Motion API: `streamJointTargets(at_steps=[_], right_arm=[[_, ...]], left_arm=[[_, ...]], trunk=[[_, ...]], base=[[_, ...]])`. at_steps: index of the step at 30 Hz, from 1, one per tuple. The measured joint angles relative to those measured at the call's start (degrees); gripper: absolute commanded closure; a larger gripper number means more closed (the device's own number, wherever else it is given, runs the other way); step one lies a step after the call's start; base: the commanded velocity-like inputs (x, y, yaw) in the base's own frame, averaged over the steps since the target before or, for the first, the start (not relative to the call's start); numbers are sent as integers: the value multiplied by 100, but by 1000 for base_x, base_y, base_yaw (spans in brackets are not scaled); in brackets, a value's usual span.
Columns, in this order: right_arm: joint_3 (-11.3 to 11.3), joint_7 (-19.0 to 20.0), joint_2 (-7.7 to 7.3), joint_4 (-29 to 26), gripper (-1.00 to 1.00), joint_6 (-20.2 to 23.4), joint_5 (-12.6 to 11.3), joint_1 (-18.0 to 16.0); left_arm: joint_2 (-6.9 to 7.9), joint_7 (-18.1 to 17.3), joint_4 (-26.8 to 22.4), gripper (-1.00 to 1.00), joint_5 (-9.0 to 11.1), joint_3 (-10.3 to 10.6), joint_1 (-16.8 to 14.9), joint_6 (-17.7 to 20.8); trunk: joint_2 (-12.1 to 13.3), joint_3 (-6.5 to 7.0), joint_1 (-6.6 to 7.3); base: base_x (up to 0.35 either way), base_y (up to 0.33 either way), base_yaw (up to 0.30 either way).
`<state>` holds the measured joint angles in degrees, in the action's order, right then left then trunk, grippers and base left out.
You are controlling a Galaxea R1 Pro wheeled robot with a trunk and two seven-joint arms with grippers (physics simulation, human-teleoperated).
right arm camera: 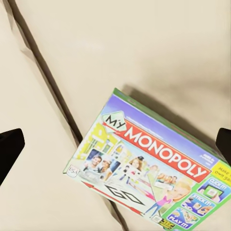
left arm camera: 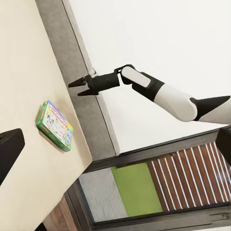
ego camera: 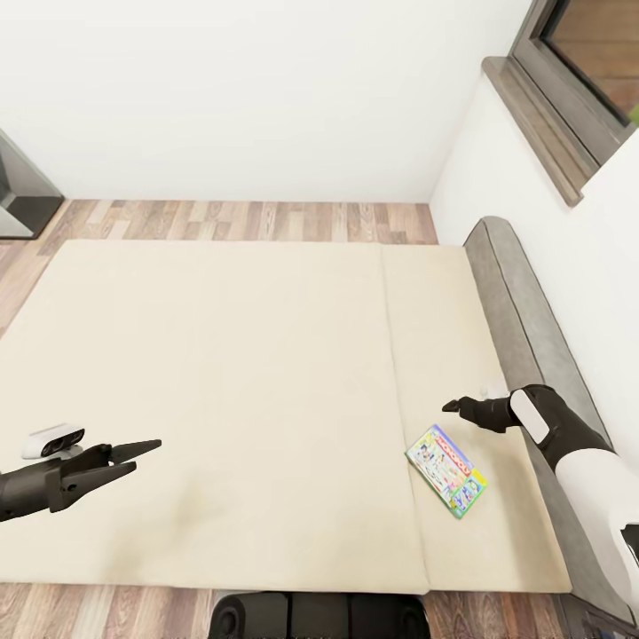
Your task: Put all the toys in the child's room - the three board games (two on the bed and one on the table), the two jigsaw puzzles on the table, and the tennis ball on the table - inside the toy box on the table in the child's room.
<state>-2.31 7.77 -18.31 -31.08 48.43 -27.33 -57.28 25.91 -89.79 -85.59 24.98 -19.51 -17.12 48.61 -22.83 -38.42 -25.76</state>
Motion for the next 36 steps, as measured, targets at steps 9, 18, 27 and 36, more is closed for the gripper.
streamJointTargets(at_steps=[9, 18, 27, 36], right_arm=[[0, 0, 0, 0, -100, -5, 0, 1], [5, 8, -7, -5, -100, -5, 0, -12], [8, 6, -9, -13, -100, -5, 6, -36], [8, 10, -22, -17, -100, 2, 8, -175]], left_arm=[[0, 0, 0, -100, 0, 7, 0, -8], [-3, 0, 0, -100, 0, 8, 0, -15], [-1, 0, 0, -100, 0, 9, 0, -18], [0, 0, 0, -100, -3, 2, 0, -18]], trunk=[[0, -85, 0], [0, -170, 0], [0, -255, 0], [0, -340, 0]], base=[[0, 0, 0], [0, 0, 0], [0, 0, 0], [0, 0, 0]])
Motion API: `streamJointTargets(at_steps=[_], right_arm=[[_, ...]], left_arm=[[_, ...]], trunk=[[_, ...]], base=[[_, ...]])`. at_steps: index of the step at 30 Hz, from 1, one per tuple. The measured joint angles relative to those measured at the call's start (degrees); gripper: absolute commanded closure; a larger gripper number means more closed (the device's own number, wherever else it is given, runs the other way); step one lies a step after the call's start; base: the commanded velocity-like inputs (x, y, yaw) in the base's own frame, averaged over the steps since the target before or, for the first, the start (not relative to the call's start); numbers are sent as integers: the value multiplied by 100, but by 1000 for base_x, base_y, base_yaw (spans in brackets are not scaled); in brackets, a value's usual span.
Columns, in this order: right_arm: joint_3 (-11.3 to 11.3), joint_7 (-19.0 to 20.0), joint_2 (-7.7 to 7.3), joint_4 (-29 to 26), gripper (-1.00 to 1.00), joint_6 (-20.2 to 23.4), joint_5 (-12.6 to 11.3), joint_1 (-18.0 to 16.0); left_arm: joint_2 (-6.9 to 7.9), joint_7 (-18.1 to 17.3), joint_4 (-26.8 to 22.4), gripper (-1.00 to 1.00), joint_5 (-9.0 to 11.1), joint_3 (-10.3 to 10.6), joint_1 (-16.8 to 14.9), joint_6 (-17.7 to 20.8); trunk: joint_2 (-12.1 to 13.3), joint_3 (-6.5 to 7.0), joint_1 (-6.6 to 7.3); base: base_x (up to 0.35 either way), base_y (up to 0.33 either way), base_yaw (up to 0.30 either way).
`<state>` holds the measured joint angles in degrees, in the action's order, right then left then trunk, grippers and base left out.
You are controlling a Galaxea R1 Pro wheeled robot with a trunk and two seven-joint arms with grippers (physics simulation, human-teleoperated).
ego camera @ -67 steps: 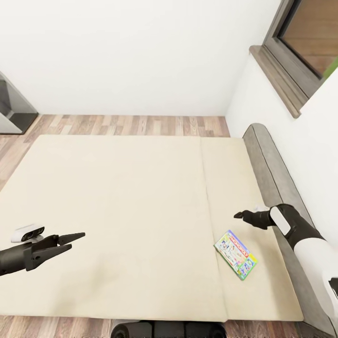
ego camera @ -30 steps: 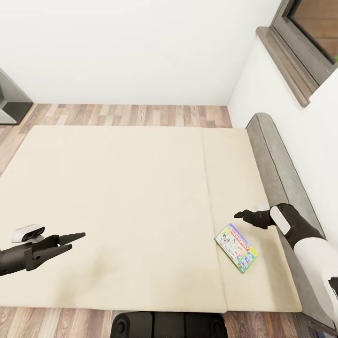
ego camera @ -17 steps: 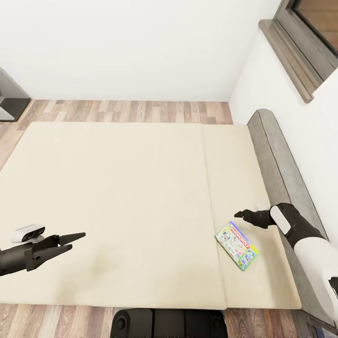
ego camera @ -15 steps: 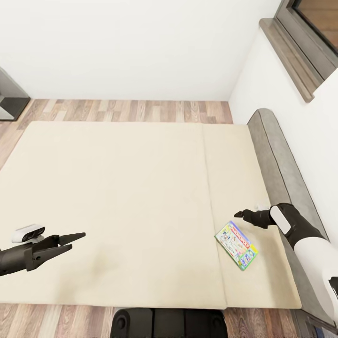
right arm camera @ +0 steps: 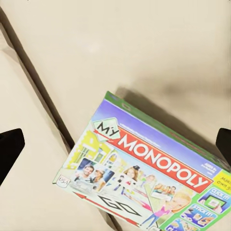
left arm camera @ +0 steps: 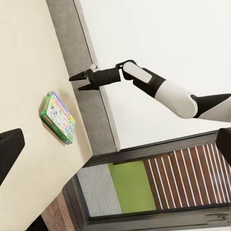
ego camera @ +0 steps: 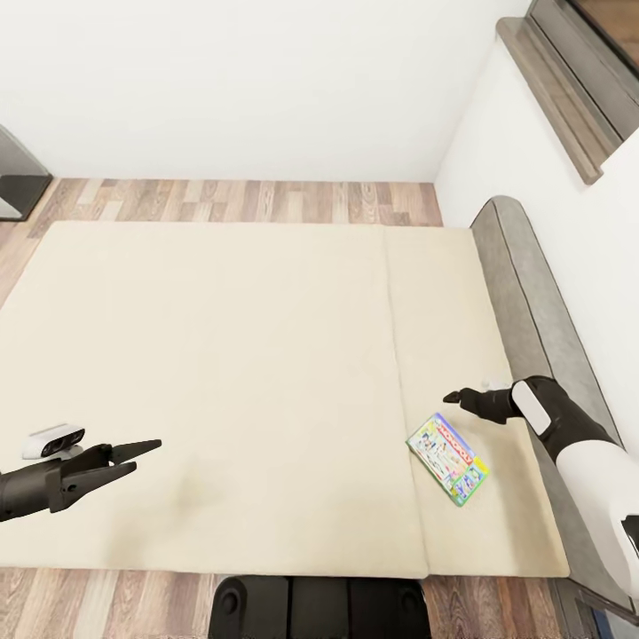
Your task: Put all the toys in the child's room - the three board games (two on the bed and one on the table), the two jigsaw puzzles on the table, and the tennis ball on the table - inside the toy box on the table in the child's room.
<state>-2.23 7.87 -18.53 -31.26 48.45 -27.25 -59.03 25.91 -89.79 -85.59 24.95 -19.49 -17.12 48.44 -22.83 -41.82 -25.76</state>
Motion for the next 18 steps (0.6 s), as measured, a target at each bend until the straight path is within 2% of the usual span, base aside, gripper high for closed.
streamJointTargets(at_steps=[18], right_arm=[[15, 6, -97, -15, -100, 22, 0, -51]], left_arm=[[-8, 0, 0, -100, 3, 7, 0, 0]], trunk=[[0, -170, 0]], base=[[0, 0, 0]])
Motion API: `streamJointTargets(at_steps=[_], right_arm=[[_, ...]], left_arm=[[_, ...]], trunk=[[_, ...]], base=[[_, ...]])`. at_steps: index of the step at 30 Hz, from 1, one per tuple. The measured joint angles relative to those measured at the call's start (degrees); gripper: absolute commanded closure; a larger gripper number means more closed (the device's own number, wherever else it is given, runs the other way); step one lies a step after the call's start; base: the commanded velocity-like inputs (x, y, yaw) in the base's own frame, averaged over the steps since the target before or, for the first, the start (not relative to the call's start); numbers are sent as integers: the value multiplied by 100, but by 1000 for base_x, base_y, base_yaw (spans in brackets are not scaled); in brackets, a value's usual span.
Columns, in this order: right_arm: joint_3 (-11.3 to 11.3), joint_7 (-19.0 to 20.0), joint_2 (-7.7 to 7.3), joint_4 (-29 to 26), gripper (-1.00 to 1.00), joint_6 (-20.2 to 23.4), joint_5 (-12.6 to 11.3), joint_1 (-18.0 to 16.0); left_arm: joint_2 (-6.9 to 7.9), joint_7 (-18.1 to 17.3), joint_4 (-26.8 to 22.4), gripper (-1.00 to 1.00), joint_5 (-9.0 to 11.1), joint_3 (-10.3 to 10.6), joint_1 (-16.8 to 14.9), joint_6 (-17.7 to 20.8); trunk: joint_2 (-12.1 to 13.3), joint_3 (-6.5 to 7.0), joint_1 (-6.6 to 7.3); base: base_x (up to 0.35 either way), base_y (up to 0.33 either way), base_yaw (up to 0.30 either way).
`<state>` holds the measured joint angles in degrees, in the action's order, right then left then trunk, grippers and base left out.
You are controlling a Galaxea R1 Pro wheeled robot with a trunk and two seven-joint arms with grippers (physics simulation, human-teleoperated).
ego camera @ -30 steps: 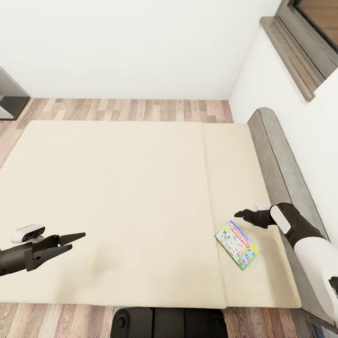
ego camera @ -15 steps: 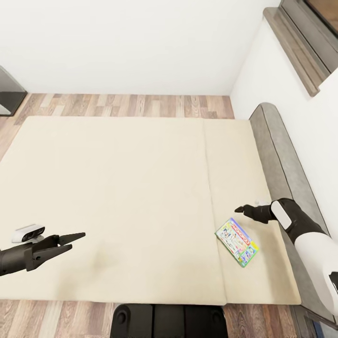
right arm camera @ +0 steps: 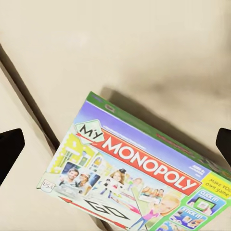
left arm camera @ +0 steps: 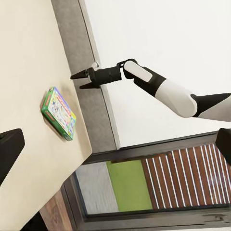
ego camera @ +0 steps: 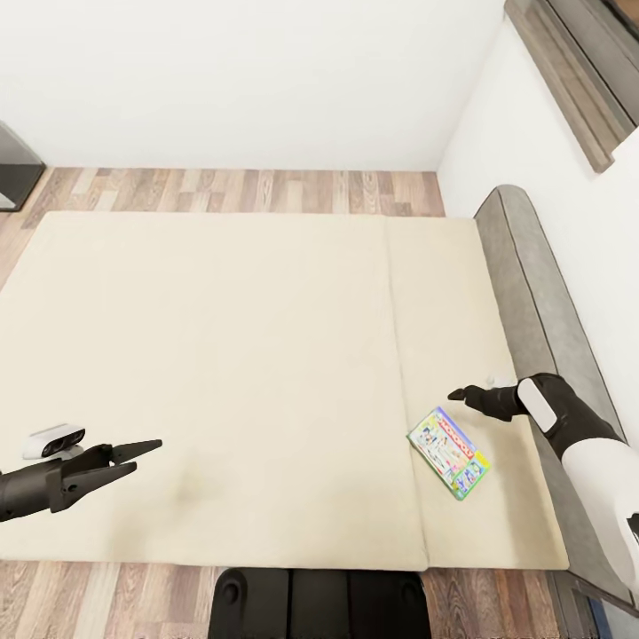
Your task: Put all the toys in the child's room - the three board games (two on the bed and one on the table), the two jigsaw puzzles on the table, and the tennis ball on the table - inside the toy box on the table in the child's room.
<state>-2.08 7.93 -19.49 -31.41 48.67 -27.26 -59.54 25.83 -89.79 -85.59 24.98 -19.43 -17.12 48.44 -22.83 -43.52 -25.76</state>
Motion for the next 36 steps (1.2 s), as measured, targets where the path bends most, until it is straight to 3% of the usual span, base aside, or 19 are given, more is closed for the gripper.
streamJointTargets(at_steps=[16, 20, 28, 33, 36], right_arm=[[1, -9, -5, -3, -100, 53, -2, 1], [-4, -10, -5, 13, -100, 50, -2, 11], [0, -1, 9, 9, -100, 52, 5, 15], [1, -1, 18, -1, -100, 51, 7, 15], [1, 0, 20, -6, -100, 52, 7, 15]], left_arm=[[2, 0, 0, -100, 6, -18, 0, 16], [21, 0, -13, -100, 8, -31, -128, 142], [70, 1, -11, -100, -5, -19, -1393, 907], [76, 2, -4, -100, -25, -7, -1964, 1042], [78, 2, -2, -100, -37, -4, -2123, 1062]], trunk=[[0, -151, 0], [0, -189, 0], [0, -264, -1], [0, -311, 0], [0, -340, 0]], base=[[0, 0, 0], [0, 0, 0], [0, 0, 0], [0, 0, 0], [0, 0, 0]])
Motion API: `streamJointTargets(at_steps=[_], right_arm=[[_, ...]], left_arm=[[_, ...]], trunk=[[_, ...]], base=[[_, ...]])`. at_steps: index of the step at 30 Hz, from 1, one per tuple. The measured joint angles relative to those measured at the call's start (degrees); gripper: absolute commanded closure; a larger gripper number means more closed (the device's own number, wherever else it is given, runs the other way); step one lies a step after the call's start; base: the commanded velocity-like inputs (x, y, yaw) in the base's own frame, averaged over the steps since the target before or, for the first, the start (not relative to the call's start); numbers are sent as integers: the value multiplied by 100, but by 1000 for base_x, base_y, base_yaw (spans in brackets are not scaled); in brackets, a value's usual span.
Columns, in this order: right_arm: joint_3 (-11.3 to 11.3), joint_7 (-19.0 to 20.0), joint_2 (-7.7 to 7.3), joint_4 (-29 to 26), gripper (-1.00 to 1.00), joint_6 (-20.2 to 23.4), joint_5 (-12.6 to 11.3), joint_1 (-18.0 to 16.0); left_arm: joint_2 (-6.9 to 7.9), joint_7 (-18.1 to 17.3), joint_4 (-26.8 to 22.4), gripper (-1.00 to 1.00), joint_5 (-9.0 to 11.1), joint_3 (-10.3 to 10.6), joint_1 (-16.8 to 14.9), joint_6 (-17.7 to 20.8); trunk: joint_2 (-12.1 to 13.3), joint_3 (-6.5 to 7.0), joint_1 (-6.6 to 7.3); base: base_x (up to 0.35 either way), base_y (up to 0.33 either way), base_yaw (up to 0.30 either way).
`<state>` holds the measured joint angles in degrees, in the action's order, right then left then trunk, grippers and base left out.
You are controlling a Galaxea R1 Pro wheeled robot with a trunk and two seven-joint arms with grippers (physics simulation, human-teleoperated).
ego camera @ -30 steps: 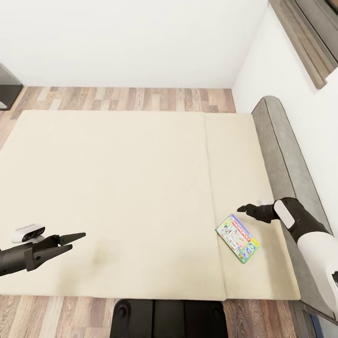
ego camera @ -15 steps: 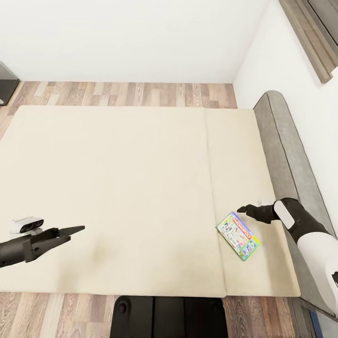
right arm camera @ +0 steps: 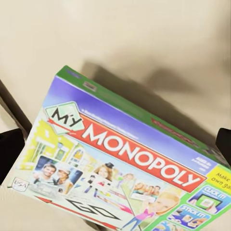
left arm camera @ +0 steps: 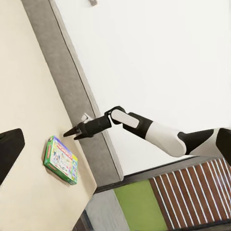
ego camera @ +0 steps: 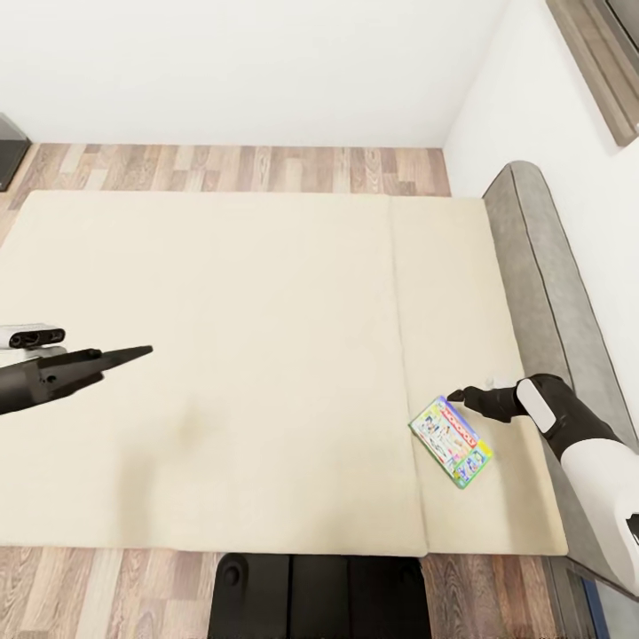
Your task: Put all the toys in the child's room - the three board games (two on the bed and one on the table), the two jigsaw puzzles on the table, and the tennis ball on the table - inside the toy box on the table in the child's room.
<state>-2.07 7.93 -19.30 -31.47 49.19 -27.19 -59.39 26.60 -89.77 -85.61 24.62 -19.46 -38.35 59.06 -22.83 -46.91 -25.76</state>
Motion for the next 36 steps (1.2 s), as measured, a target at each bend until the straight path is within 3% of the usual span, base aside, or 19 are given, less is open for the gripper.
streamJointTargets(at_steps=[9, 36], right_arm=[[0, 0, 0, -24, -100, 5, 0, -11], [0, -3, 0, -58, -100, 168, -6, -327]], left_arm=[[2, 0, 1, -100, -13, -15, -156, -17], [-9, 0, 5, -100, -32, -27, -170, -25]], trunk=[[0, -85, 0], [0, -340, 0]], base=[[0, 0, 0], [0, 0, 0]])
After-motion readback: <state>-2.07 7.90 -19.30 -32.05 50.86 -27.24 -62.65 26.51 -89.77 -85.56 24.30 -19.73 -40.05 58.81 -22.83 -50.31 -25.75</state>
